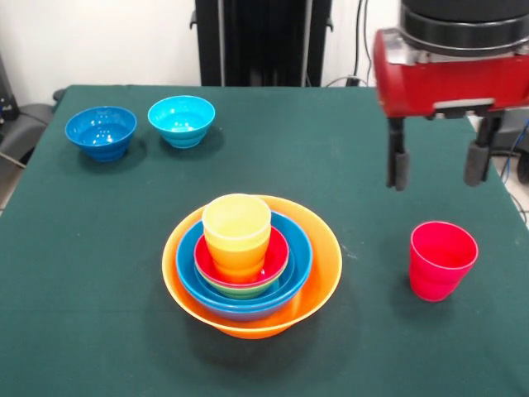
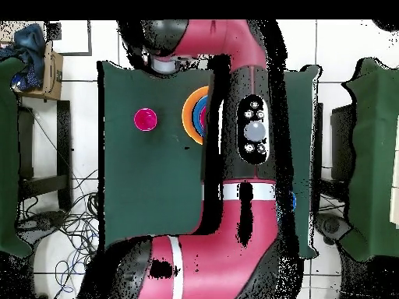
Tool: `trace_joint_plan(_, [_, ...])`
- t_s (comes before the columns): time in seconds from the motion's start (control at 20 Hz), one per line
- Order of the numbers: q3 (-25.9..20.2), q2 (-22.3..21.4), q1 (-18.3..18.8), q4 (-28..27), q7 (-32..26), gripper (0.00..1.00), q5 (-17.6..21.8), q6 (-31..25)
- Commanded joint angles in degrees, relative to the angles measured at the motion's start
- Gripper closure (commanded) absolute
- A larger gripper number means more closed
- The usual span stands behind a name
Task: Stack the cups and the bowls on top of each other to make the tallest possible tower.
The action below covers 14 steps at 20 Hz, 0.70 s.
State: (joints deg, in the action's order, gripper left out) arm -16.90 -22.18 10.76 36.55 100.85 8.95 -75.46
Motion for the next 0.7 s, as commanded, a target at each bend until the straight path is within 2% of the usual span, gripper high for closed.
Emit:
trace_joint_plan(0.05, [1.2, 1.4, -2.2, 0.2, 9.8, 0.00, 0.7, -5.6])
trace_joint_plan(0.35, [3.5, 0.1, -2.7, 7.7, 8.2, 0.00, 1.3, 0.3])
trace_joint_plan(0.7, [5.5, 0.9, -3.5, 10.6, 7.1, 0.00, 2.2, 4.0])
